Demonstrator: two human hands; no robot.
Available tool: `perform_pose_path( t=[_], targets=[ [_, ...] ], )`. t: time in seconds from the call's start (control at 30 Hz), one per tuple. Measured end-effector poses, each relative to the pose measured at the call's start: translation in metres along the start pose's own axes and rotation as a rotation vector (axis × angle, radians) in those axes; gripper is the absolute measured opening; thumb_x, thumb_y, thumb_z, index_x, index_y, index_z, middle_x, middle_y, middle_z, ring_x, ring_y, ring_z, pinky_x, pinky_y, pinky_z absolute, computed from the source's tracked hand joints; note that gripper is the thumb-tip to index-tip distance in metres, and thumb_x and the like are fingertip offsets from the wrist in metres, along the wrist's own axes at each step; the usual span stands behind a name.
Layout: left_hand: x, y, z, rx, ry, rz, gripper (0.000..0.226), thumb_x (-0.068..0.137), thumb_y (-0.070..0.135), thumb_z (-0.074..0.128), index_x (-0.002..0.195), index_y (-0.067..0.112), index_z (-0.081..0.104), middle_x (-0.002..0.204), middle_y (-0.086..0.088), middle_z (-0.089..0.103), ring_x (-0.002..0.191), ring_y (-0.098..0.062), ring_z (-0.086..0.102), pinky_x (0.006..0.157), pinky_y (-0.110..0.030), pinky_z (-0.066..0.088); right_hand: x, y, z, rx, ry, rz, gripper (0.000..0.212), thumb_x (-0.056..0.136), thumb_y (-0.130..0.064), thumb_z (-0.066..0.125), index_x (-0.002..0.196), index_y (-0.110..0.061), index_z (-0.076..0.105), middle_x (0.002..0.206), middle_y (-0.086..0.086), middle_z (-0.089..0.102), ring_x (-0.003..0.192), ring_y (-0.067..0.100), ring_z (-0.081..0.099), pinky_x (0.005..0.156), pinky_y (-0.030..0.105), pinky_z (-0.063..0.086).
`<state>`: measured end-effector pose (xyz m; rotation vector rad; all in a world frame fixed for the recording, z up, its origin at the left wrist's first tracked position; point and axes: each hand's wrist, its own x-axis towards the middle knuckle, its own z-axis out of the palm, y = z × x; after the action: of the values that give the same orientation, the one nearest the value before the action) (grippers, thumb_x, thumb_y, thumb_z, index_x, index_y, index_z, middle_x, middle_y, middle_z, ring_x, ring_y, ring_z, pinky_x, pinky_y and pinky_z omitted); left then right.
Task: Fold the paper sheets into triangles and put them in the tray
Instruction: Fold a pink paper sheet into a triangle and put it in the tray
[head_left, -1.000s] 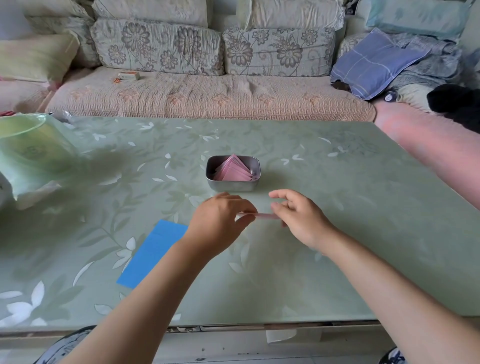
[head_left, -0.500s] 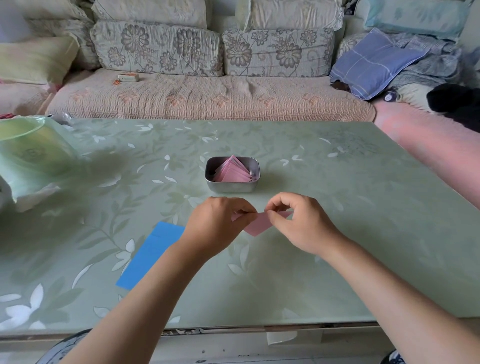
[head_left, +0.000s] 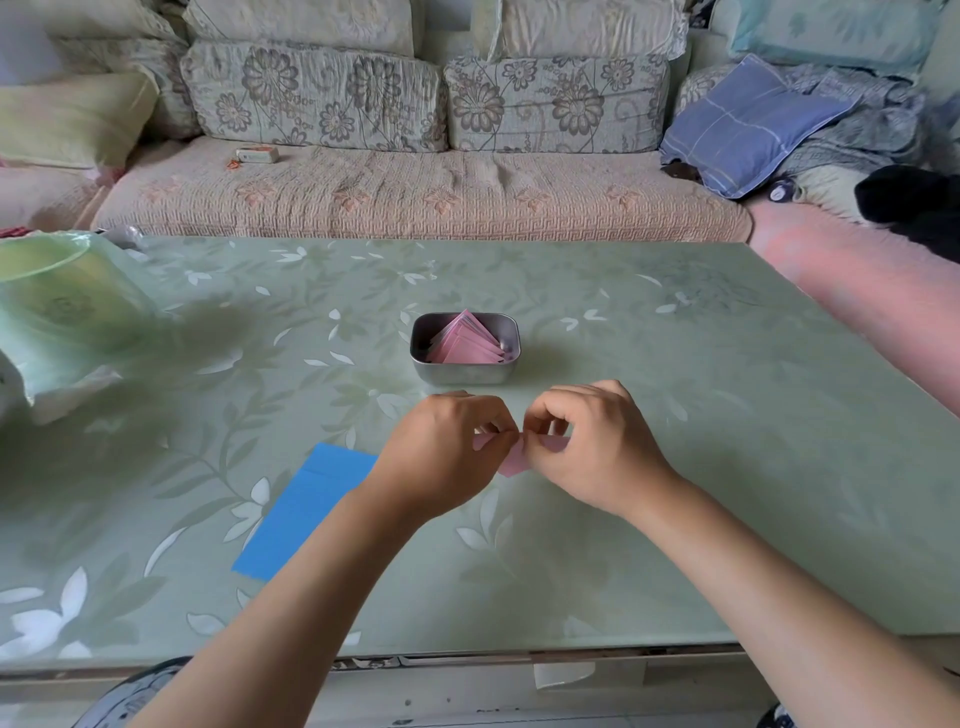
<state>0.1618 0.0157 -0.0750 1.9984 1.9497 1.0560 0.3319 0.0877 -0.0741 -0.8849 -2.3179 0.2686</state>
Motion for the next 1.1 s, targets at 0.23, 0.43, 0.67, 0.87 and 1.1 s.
perform_pose_path(
  t=[0.23,0.43,0.67,0.87,1.1],
  targets=[
    [0.003,-0.006,-0.009,0.049,0.005,0.027,0.008,0.084,0.021,0.069,0.078,0.025,0.072,0.072,0.012,0.061,0.068,-0.010,0.055,0.061,-0.027,0.046,0.002,0.005,-0.005,-0.043,-0.010,0.042,0.011,0.071,-0.018,0.073,0.066,-0.023,0.064,0.066,-0.013,0.065,0.059,0.011,0.057,0.080,0.039,0.044],
    [0.005,-0.017,-0.021,0.101,0.047,-0.005,0.008,0.084,0.021,0.069,0.079,0.026,0.072,0.075,0.008,0.064,0.072,-0.013,0.058,0.064,-0.034,0.051,0.002,0.014,-0.013,-0.075,0.013,0.090,0.015,0.068,-0.018,0.073,0.065,-0.026,0.061,0.060,-0.024,0.051,0.056,0.000,0.045,0.080,0.036,0.045],
    [0.003,-0.018,-0.023,0.110,0.091,0.009,0.008,0.084,0.020,0.071,0.079,0.026,0.073,0.072,0.012,0.063,0.073,-0.012,0.058,0.064,-0.031,0.050,-0.001,0.017,-0.009,-0.017,0.104,0.052,0.009,0.076,-0.022,0.067,0.076,-0.024,0.058,0.071,-0.017,0.056,0.064,-0.001,0.052,0.075,0.038,0.045],
    [0.001,-0.011,-0.015,0.083,0.073,0.048,0.006,0.086,0.027,0.070,0.082,0.031,0.073,0.076,0.011,0.067,0.076,-0.011,0.058,0.063,-0.037,0.051,0.000,0.006,-0.002,-0.031,0.052,-0.105,0.001,0.084,-0.020,0.071,0.084,-0.021,0.072,0.079,-0.012,0.068,0.074,0.016,0.062,0.075,0.041,0.043],
    [-0.003,0.001,-0.009,0.162,0.141,0.132,0.006,0.082,0.028,0.072,0.078,0.032,0.073,0.071,0.014,0.067,0.069,-0.006,0.057,0.052,-0.015,0.033,-0.001,0.002,0.003,-0.066,0.079,-0.171,0.013,0.082,-0.016,0.076,0.074,-0.021,0.067,0.066,-0.010,0.059,0.063,0.018,0.056,0.069,0.038,0.041]
  ],
)
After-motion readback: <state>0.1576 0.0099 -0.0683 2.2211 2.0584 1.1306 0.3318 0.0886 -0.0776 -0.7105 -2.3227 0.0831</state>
